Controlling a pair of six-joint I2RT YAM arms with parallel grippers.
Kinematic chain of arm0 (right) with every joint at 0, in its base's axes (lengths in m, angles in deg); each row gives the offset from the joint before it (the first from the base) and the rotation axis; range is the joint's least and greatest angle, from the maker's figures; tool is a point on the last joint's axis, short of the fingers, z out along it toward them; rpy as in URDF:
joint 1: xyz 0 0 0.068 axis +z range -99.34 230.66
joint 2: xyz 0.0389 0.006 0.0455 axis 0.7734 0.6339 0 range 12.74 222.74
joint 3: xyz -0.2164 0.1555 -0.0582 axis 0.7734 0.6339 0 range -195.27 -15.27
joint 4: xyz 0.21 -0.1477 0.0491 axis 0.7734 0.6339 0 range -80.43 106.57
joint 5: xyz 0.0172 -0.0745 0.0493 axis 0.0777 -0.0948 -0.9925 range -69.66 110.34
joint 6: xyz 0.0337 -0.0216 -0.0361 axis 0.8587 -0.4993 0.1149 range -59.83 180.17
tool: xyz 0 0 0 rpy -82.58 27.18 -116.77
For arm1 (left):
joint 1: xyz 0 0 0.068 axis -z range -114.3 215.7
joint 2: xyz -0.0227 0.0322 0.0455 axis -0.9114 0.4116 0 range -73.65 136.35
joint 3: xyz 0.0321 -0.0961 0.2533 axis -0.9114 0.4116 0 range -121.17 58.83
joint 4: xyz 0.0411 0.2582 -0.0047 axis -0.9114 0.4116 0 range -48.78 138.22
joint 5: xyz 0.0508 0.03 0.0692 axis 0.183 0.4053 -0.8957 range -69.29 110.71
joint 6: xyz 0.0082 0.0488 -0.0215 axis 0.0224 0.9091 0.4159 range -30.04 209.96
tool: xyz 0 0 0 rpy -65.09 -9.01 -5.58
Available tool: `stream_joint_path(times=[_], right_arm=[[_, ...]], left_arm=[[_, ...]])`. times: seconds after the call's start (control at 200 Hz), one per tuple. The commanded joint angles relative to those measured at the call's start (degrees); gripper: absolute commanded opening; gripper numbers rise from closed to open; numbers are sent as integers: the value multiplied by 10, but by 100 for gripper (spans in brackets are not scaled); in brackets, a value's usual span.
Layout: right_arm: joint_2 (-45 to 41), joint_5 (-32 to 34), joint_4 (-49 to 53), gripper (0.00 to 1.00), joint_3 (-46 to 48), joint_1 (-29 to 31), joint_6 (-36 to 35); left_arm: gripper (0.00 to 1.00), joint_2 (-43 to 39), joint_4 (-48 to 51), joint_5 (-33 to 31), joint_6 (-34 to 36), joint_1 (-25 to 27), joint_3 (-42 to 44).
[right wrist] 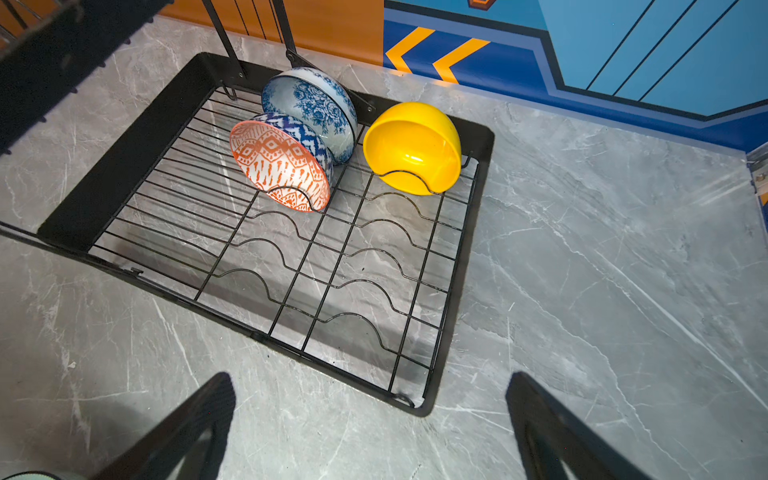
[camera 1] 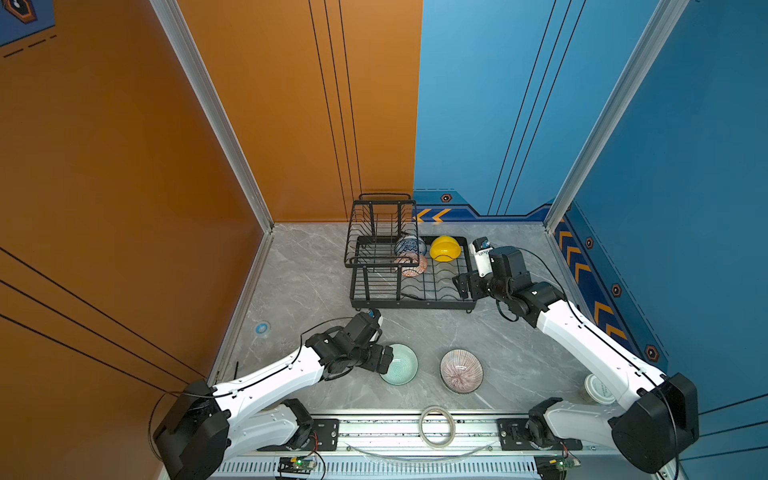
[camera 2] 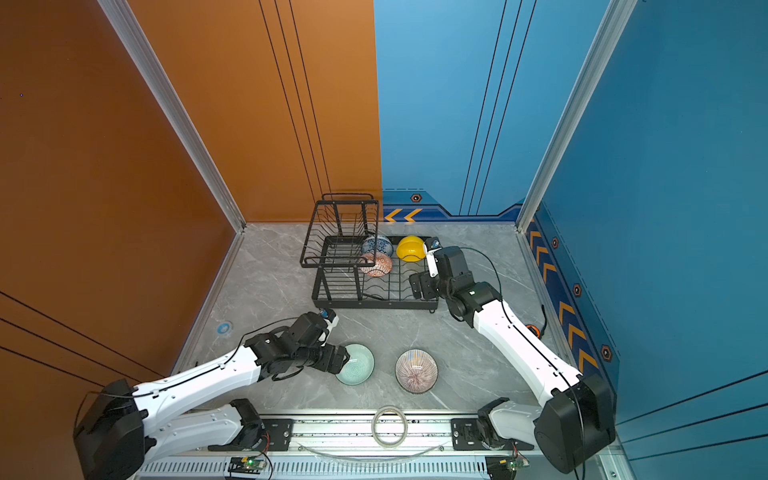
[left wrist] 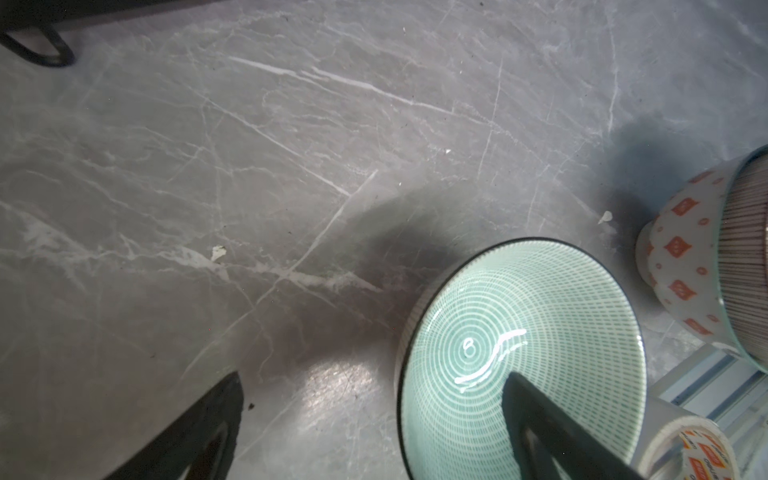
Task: Load the bowls into the dish rack
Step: 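Grasp the pale green bowl rim with the left gripper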
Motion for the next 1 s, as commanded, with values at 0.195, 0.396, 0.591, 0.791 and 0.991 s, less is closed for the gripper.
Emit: stream_joint_path(times=[0.195, 0.396, 0.591, 0.791, 0.991], right_arm=[[-5, -7, 5, 100, 2, -4, 9], [-13, -4, 6, 100, 9, -4, 8], [-19, -2, 6, 100, 13, -6, 5], [-29, -3, 5, 100, 23, -8, 2], [-38, -5, 3, 100, 32, -11, 2]], left_arm=[[83, 71, -7, 8, -8, 20, -24], [68, 98, -18, 16, -8, 26, -38], [47, 119, -20, 23, -7, 29, -47], [30, 117, -14, 23, -5, 27, -48], [12, 110, -2, 17, -1, 26, -50]])
